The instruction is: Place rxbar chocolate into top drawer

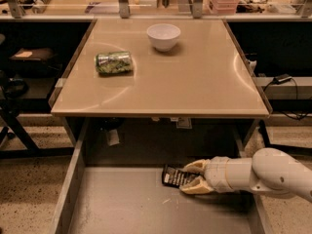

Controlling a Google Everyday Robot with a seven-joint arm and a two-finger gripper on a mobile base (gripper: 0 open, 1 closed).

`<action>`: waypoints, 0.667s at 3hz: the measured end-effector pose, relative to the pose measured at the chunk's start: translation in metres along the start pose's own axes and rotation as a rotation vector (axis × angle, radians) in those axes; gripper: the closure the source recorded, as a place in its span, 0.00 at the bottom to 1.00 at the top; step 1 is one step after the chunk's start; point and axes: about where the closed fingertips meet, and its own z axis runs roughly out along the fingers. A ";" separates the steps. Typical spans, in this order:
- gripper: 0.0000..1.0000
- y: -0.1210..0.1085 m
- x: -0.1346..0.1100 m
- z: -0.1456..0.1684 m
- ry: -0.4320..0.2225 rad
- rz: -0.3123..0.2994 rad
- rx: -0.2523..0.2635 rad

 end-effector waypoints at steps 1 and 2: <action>0.82 -0.003 0.001 0.001 0.002 0.001 0.013; 0.57 -0.003 0.001 0.001 0.002 0.001 0.013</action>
Offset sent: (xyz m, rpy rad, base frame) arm 0.0033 -0.0010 -0.0009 -0.0021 -0.0069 -0.0107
